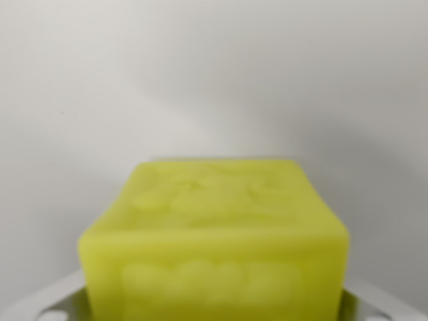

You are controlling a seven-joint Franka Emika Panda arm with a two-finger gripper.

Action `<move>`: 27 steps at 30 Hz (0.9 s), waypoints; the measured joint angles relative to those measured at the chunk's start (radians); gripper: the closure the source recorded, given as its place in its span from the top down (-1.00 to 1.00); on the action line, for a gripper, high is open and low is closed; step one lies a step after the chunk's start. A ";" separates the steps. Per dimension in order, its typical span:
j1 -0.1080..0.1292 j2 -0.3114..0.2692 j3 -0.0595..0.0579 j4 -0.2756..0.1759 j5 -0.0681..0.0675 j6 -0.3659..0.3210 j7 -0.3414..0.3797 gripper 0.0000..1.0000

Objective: Pick yellow cube

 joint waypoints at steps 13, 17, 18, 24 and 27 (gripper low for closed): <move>-0.003 -0.060 0.000 -0.016 -0.014 -0.044 0.010 -1.00; -0.003 -0.078 0.000 -0.020 -0.017 -0.058 0.013 -1.00; -0.003 -0.083 0.000 -0.021 -0.018 -0.061 0.013 -1.00; -0.004 -0.110 0.000 -0.027 -0.023 -0.083 0.017 -1.00; -0.005 -0.123 0.000 -0.029 -0.025 -0.094 0.018 -1.00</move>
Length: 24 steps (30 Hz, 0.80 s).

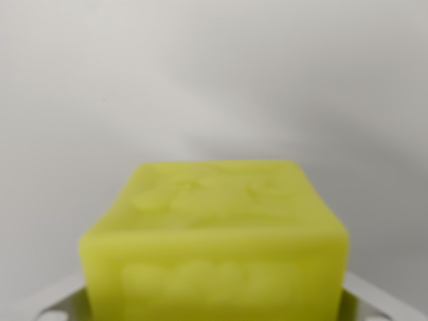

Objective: Pick yellow cube

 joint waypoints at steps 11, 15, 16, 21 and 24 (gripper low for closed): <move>-0.001 -0.048 0.000 -0.007 -0.007 -0.041 0.005 -1.00; -0.002 -0.065 0.000 -0.009 -0.009 -0.056 0.007 -1.00; -0.002 -0.069 0.000 -0.009 -0.010 -0.060 0.007 -1.00; -0.002 -0.090 0.000 -0.011 -0.013 -0.079 0.009 -1.00; -0.002 -0.103 0.000 -0.012 -0.014 -0.091 0.010 -1.00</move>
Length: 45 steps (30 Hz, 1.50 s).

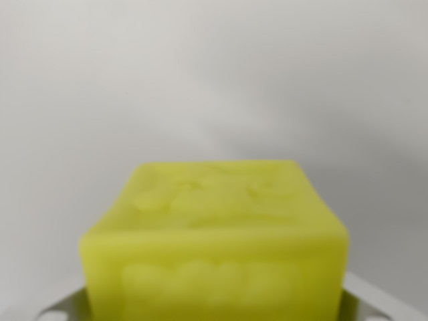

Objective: Pick yellow cube

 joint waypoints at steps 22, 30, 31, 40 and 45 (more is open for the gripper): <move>-0.001 -0.087 0.000 0.001 -0.009 -0.088 0.006 -1.00; -0.002 -0.117 0.000 0.003 -0.012 -0.121 0.008 -1.00; -0.002 -0.121 0.000 0.004 -0.012 -0.126 0.008 -1.00; -0.002 -0.153 0.000 0.009 -0.015 -0.163 0.010 -1.00; -0.002 -0.170 0.000 0.013 -0.016 -0.184 0.011 -1.00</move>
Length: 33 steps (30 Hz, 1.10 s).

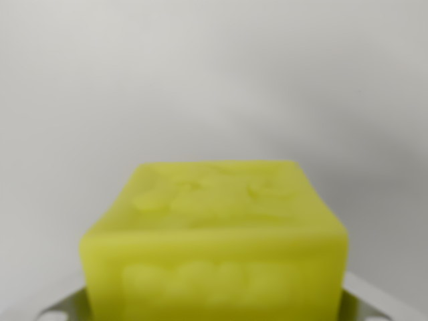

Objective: Pick yellow cube

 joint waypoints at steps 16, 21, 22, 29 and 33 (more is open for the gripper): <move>0.000 -0.052 0.000 0.016 -0.003 -0.068 0.002 -1.00; 0.000 -0.067 0.000 0.022 -0.004 -0.089 0.003 -1.00; 0.000 -0.070 0.000 0.024 -0.004 -0.094 0.003 -1.00; 0.000 -0.090 0.000 0.034 -0.005 -0.124 0.004 -1.00; 0.000 -0.102 0.000 0.039 -0.006 -0.141 0.005 -1.00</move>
